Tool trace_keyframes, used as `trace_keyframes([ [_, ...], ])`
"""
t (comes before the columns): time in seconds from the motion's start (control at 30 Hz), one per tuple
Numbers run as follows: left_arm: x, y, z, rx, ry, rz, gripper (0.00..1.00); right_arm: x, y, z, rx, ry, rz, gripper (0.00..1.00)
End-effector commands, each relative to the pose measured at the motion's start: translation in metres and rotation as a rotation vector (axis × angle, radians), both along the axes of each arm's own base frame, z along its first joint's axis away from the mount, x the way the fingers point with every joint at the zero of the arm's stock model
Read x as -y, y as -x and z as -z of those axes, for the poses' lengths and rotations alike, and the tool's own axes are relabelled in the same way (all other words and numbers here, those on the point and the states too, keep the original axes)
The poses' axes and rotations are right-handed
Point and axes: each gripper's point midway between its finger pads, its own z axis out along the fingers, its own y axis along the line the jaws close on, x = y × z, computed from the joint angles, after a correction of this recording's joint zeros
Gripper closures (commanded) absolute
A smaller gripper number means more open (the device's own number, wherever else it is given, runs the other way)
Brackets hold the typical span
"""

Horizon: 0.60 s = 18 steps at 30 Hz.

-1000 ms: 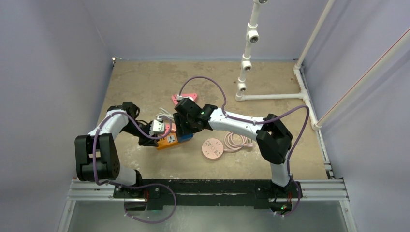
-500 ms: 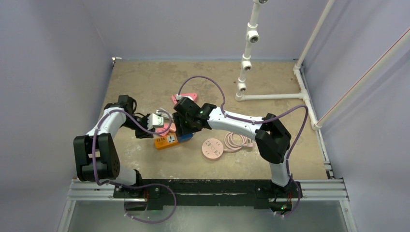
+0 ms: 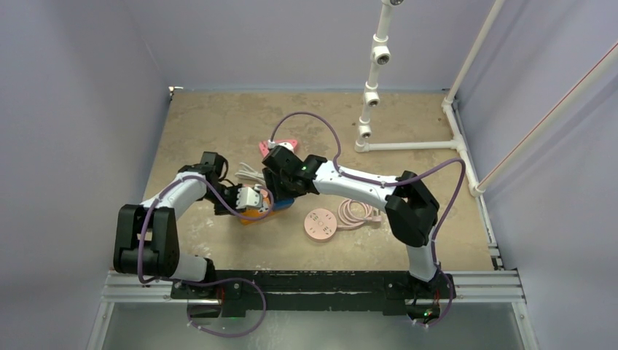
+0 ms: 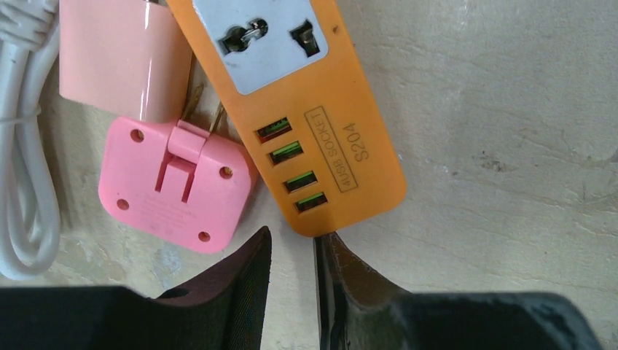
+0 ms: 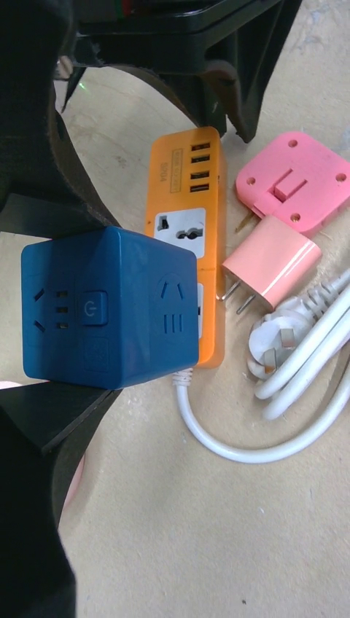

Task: Insert the plug

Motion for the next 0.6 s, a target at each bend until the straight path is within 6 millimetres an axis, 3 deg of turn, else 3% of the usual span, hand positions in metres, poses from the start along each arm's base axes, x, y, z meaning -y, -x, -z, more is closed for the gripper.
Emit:
trace_keyframes([
  [0.0, 0.033, -0.001, -0.011, 0.035, 0.117, 0.046, 0.73, 0.021, -0.005, 0.039, -0.016, 0.131, 0.061, 1.0],
  [0.17, 0.043, 0.001, -0.012, 0.035, 0.145, 0.044, 0.74, 0.023, -0.008, 0.041, -0.007, 0.142, 0.076, 1.0],
  [0.57, 0.043, -0.003, -0.017, 0.055, 0.143, 0.047, 0.74, 0.028, -0.011, 0.066, -0.005, 0.217, 0.056, 1.0],
])
